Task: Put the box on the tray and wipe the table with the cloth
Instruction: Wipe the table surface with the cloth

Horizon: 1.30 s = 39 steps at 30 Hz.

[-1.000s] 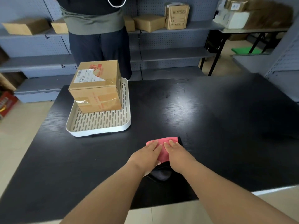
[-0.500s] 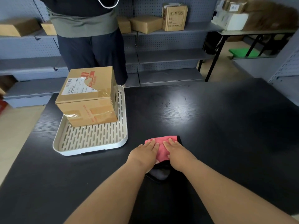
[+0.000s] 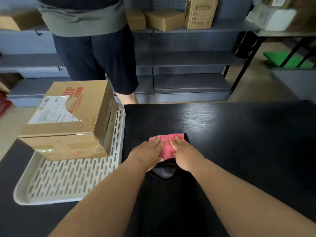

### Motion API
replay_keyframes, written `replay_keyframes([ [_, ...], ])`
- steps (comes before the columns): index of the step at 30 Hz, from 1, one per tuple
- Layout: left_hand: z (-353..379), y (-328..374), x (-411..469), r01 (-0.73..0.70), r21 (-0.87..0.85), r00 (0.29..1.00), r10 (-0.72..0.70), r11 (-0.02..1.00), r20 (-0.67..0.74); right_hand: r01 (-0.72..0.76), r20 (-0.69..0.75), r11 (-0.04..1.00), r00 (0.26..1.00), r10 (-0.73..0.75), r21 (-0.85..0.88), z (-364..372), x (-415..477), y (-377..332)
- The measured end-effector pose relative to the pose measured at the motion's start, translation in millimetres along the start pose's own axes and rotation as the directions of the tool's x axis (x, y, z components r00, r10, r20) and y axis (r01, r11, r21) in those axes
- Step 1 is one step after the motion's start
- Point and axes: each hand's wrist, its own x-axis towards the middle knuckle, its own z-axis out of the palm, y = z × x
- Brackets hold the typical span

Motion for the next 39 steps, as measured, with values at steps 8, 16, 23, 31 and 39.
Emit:
replay_keyframes([
  [8,-34.2,-23.3,59.4,0.056,-0.031,0.998,-0.056,0.998,-0.005,0.04,-0.011,0.999,0.999,-0.04,-0.031,-41.8,66.0,12.6],
  [16,-48.0,-37.9,82.5,0.106,-0.074,0.994,-0.106,0.992,0.013,0.061,0.005,0.997,0.998,-0.061,-0.043,-62.2,97.4,12.7],
  [23,-42.0,-34.0,79.7,0.145,-0.13,0.989,-0.147,0.981,-0.002,0.044,-0.007,0.998,0.999,-0.044,-0.052,-62.0,93.7,7.4],
  [31,-21.7,-26.5,38.9,0.175,-0.176,0.985,-0.172,0.969,0.031,0.027,0.012,0.997,1.0,-0.026,-0.067,-39.0,61.6,-13.0],
  [39,19.2,-13.2,-31.5,0.178,-0.162,0.984,-0.172,0.971,0.052,0.04,0.004,0.998,0.999,-0.04,-0.043,8.6,-0.2,-39.7],
])
